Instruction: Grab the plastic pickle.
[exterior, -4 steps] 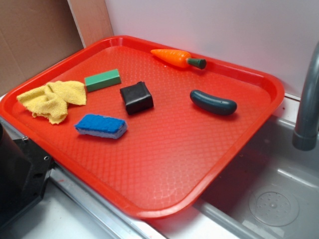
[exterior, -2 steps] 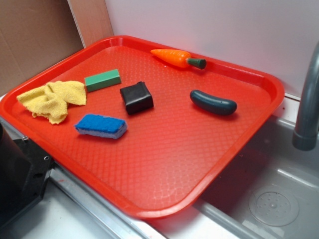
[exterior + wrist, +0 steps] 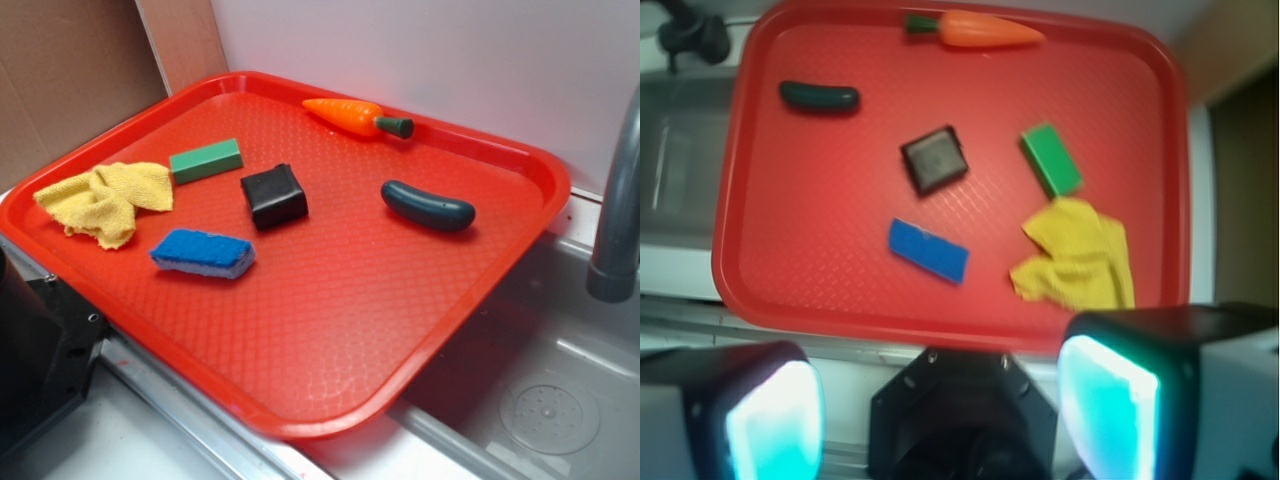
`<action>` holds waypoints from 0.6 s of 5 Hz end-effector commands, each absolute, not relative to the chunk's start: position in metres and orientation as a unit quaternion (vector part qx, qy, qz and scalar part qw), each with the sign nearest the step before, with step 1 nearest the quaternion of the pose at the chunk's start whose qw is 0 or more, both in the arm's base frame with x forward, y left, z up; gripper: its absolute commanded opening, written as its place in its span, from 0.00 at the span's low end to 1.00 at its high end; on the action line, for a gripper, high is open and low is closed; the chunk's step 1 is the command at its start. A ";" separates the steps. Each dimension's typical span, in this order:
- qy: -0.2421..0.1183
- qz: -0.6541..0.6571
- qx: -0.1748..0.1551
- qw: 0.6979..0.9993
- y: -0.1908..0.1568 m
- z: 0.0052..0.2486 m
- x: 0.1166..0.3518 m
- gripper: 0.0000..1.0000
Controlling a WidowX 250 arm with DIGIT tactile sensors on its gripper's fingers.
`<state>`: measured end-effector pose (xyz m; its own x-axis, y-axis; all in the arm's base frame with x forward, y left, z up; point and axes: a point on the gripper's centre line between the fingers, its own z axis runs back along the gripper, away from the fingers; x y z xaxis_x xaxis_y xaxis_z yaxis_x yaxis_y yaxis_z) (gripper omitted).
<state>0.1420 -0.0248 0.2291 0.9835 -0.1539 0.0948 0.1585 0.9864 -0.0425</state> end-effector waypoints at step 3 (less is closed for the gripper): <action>-0.136 -0.460 -0.062 0.875 -0.082 0.159 0.236 1.00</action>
<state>0.2402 -0.0715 0.1487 0.5600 -0.7813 0.2756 0.8144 0.5803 -0.0096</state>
